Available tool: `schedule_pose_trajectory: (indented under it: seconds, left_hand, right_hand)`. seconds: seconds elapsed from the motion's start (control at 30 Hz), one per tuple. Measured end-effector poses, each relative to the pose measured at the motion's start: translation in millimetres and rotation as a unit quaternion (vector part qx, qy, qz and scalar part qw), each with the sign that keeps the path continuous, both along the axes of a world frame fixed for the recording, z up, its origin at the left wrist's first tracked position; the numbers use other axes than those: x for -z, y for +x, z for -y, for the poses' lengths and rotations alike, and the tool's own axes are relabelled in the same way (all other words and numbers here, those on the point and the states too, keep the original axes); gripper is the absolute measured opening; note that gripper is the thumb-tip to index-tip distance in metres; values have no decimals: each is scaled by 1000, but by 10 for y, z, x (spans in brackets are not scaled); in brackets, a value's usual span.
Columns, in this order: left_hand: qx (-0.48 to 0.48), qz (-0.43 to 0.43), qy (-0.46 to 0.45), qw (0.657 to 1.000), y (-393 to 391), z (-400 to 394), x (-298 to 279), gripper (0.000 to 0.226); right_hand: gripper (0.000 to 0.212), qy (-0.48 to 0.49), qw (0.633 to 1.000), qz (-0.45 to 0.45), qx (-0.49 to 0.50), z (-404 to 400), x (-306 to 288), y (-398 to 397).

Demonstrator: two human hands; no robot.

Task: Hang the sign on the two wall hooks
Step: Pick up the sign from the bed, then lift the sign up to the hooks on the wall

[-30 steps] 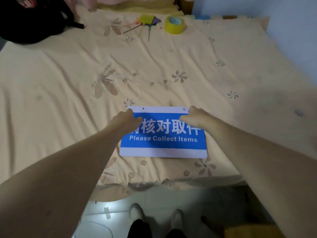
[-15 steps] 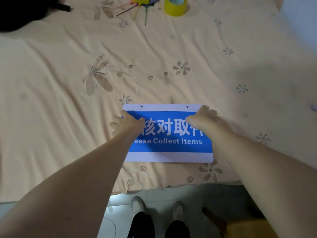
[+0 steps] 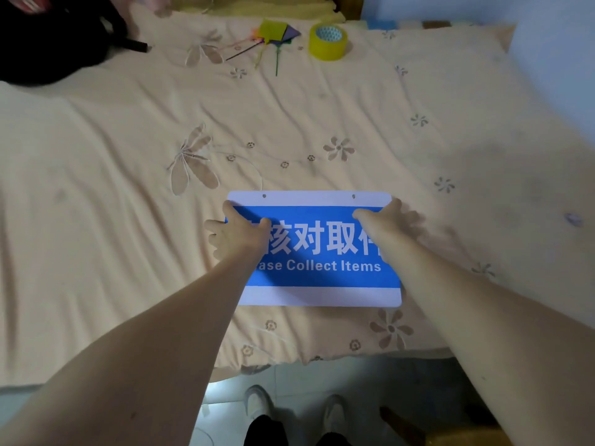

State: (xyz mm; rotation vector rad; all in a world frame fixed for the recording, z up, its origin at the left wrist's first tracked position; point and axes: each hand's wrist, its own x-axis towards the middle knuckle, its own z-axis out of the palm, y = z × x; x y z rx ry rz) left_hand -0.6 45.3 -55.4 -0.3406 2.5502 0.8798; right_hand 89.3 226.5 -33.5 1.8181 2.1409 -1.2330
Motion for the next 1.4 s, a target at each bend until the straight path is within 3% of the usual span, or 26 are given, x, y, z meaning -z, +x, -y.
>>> schedule_pose_trajectory:
  seconds: [0.3,0.6,0.73,0.87,1.07,1.4]
  left_hand:
    - [8,-79,26,996,14,12,-597,73]
    - [4,-179,44,983,-69,48,-1644,63]
    - [-6,-250,98,963,-97,102,-2335,59]
    - [-17,-332,133,934,-114,149,-3125,71]
    - [-28,-443,175,879,-109,221,-4088,74]
    - [-31,-502,187,844,-49,267,-4714,78]
  right_hand:
    - [55,36,995,-85,29,111,-618,-29]
    - [59,96,980,-168,41,197,-1744,-41]
    - [56,160,956,-243,43,303,-2484,-57]
    - [58,231,920,-315,32,407,-3249,-42]
    - [62,304,863,-401,46,535,-4181,-3]
    - [65,344,825,-442,73,612,-4732,79]
